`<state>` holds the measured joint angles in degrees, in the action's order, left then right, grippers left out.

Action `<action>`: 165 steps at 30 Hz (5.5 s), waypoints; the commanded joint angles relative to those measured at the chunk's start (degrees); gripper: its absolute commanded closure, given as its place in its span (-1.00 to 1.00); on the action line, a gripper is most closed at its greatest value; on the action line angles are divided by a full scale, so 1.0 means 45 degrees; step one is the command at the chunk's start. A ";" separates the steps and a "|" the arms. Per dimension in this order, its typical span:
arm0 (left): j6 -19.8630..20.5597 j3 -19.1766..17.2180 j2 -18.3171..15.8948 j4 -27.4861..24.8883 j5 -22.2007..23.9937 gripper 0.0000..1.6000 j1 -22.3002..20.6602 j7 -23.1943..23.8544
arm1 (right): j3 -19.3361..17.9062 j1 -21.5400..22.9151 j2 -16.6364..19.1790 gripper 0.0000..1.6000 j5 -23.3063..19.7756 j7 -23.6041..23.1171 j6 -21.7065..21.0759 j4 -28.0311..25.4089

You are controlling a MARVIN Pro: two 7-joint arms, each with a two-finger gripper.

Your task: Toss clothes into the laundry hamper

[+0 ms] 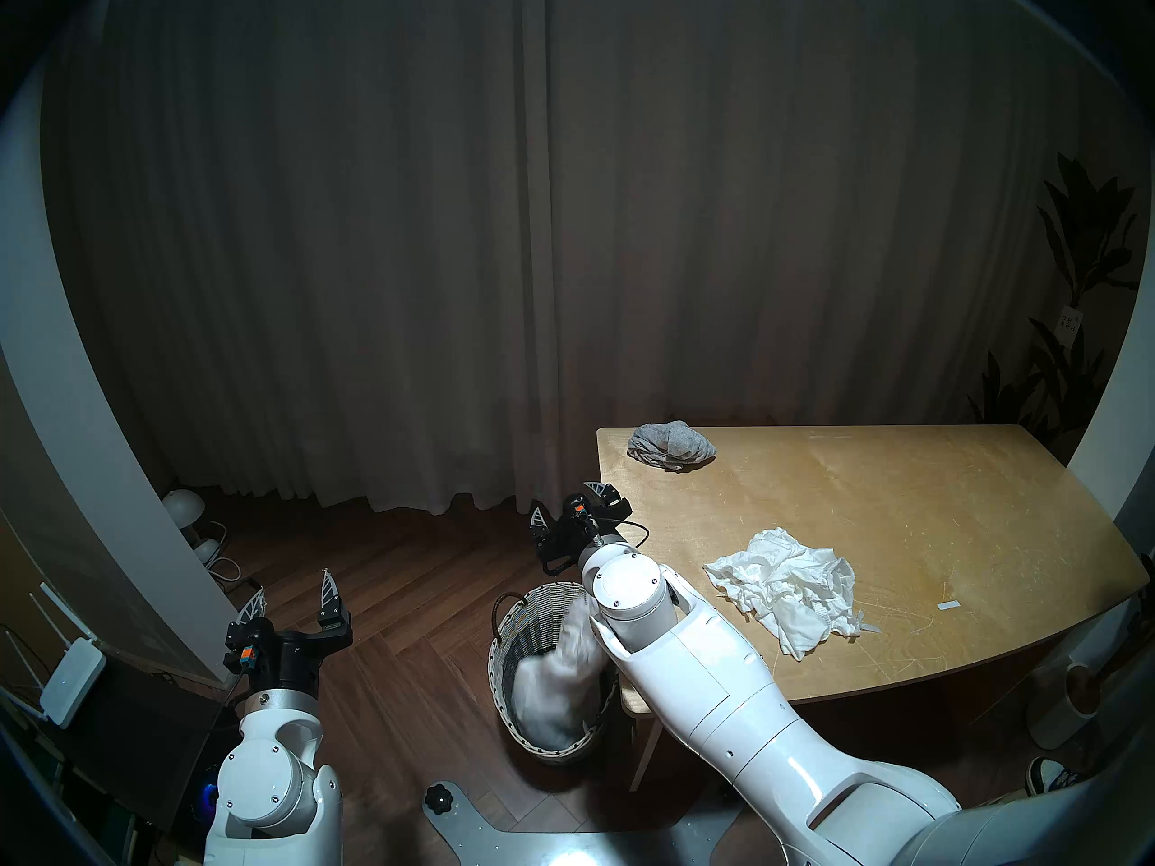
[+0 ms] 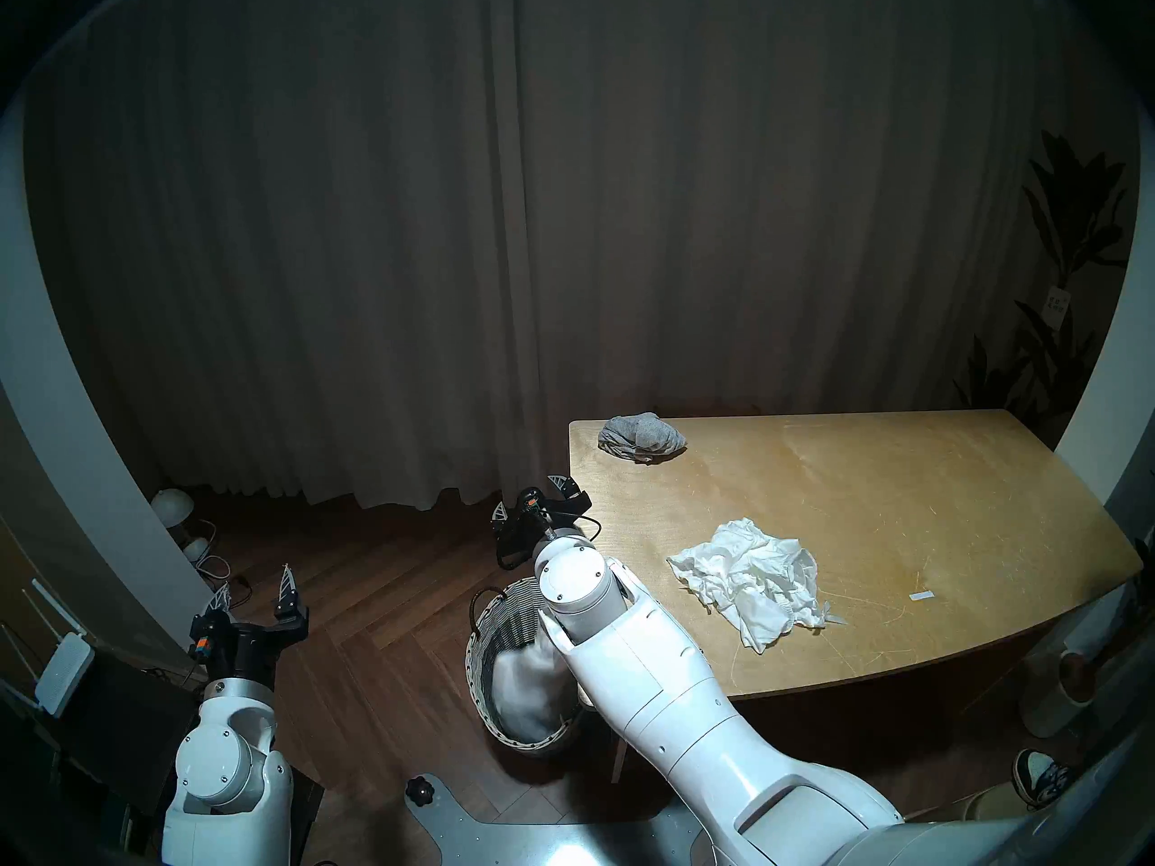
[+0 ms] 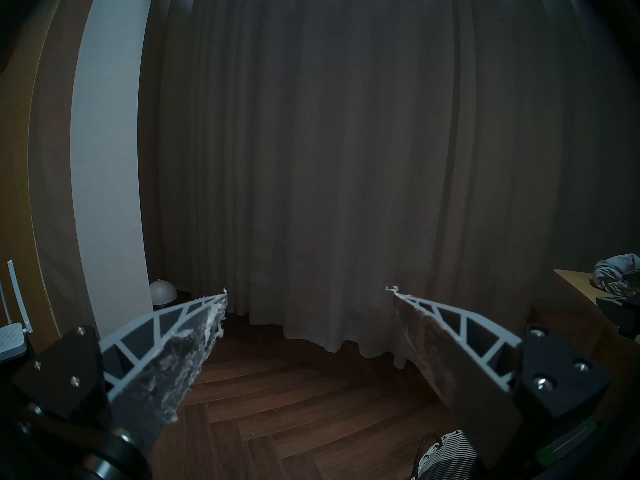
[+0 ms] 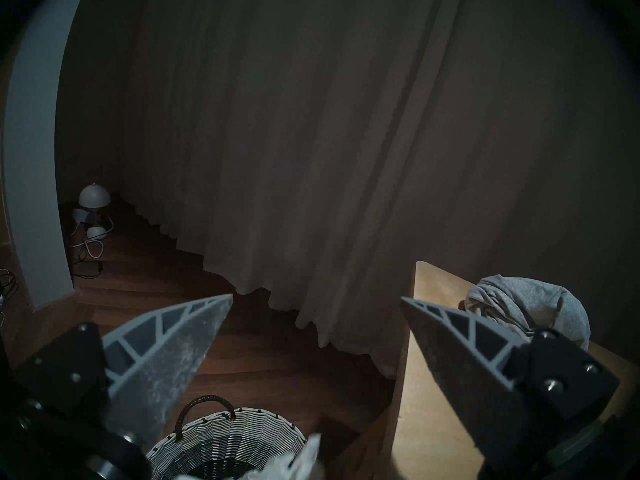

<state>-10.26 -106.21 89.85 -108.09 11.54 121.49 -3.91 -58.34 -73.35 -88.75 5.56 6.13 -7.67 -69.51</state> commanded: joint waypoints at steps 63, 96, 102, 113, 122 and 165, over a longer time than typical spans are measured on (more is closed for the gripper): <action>0.0318 0.1827 0.0718 -0.1701 -0.1883 -1.00 -0.0137 -0.0584 | -0.6366 -0.2203 0.1837 -1.00 -0.4401 -0.1019 -0.1509 -0.7510; 0.2186 0.5895 -0.0456 -0.3026 -0.5057 -1.00 -0.2297 -0.0408 | -1.0142 -0.2894 0.3260 -1.00 -0.6065 -0.2232 -0.1621 -0.6912; 0.2646 0.6304 -0.0497 -0.3022 -0.5459 -1.00 -0.3104 0.0521 | -1.0752 -0.3120 0.3452 -1.00 -0.6148 -0.2292 -0.1637 -0.6595; 0.3605 0.5927 -0.0441 -0.1242 -0.5886 -1.00 -0.4760 0.1313 | -1.1091 -0.3362 0.3548 -1.00 -0.6277 -0.2501 -0.1634 -0.6273; 0.4201 0.5700 -0.0196 0.0058 -0.6022 -1.00 -0.5550 0.1537 | -1.1157 -0.3416 0.3576 -1.00 -0.6357 -0.2609 -0.1638 -0.6110; 0.5598 1.0930 0.0921 0.3574 -0.4870 -1.00 -1.0397 0.4483 | -1.1376 -0.3388 0.3880 -1.00 -0.6779 -0.3500 -0.1497 -0.5982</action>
<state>15.24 -63.60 92.35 -92.82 -14.49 80.16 13.55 -109.22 -89.03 -71.97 -24.67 -8.60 -15.19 -94.66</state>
